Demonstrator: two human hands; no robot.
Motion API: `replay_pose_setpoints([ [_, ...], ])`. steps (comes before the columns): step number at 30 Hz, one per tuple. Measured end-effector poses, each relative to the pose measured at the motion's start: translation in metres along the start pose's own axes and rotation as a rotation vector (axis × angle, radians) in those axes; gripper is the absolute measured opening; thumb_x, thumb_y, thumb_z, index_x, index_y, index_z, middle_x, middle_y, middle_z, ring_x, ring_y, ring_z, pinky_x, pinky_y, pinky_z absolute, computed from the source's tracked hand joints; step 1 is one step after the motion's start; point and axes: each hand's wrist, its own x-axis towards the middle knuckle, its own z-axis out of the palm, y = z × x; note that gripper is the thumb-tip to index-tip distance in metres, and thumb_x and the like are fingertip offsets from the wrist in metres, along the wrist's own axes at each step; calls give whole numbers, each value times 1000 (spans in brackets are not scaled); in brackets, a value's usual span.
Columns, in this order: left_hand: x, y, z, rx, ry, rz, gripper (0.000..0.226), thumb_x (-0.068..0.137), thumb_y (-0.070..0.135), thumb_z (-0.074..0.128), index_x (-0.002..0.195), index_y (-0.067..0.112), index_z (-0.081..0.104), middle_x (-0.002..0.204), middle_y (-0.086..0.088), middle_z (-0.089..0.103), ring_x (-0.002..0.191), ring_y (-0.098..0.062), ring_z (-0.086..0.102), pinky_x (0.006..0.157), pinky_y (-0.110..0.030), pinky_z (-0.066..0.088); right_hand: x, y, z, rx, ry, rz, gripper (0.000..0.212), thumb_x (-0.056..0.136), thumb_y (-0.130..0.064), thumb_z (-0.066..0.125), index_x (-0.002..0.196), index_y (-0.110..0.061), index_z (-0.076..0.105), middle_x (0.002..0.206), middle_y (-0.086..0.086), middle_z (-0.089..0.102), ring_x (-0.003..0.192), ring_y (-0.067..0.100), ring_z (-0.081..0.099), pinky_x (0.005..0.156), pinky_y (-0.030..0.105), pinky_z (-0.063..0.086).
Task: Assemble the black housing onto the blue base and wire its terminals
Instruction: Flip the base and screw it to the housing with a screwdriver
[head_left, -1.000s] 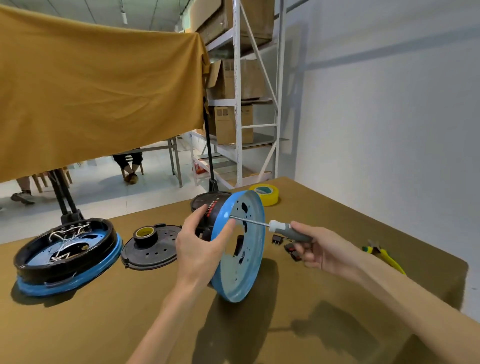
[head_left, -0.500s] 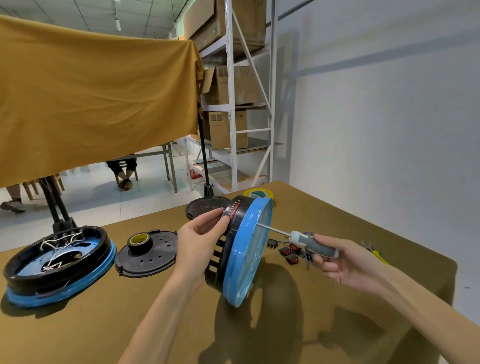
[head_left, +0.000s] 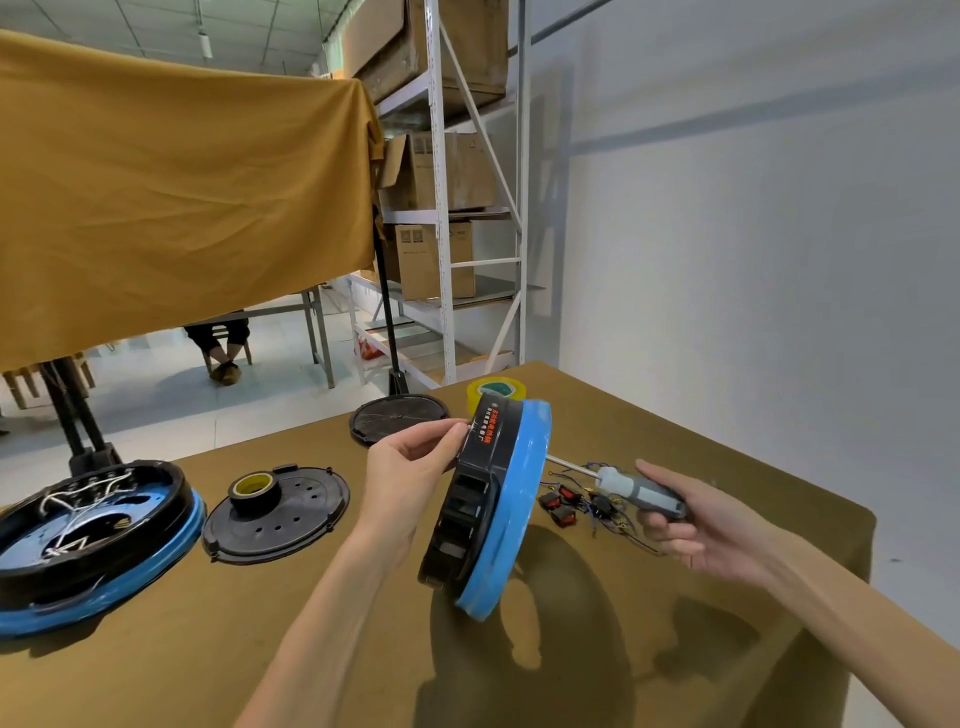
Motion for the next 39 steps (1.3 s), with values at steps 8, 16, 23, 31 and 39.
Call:
replay_pose_setpoints([
  [8,14,-7,-11,36,65,60,17,94,24,69,110,25,76,101,7,79,98,-7,73,83,-29,56,-7,-19,7,-167,-97,-59,35,77,-23,87,103,-2,74,68,6,48,44,7,27,35,16,24],
  [16,14,-10,-17,42,172,154,12,94,20,71,104,25,76,96,11,78,95,0,71,72,-10,54,8,-33,18,-437,-96,-23,56,90,-59,65,81,-3,70,48,-3,33,36,9,24,34,21,26],
  [23,10,-13,-11,32,362,218,9,94,15,72,98,22,76,88,10,78,87,0,72,72,-16,57,12,-63,44,-615,-184,89,60,96,-64,55,79,-8,68,44,-6,33,34,8,24,34,21,23],
  [31,17,-17,-16,269,461,353,8,99,16,66,105,15,70,113,-4,64,101,-4,62,91,-18,53,28,-44,72,-593,-136,-45,54,92,-62,58,68,-14,65,86,12,67,84,25,69,86,37,56],
  [39,5,-14,-22,120,315,269,24,106,42,50,97,34,70,95,6,75,90,-3,69,76,-16,54,42,-19,98,-385,-130,-52,62,87,-60,66,120,-7,58,116,22,74,102,42,74,78,42,65],
])
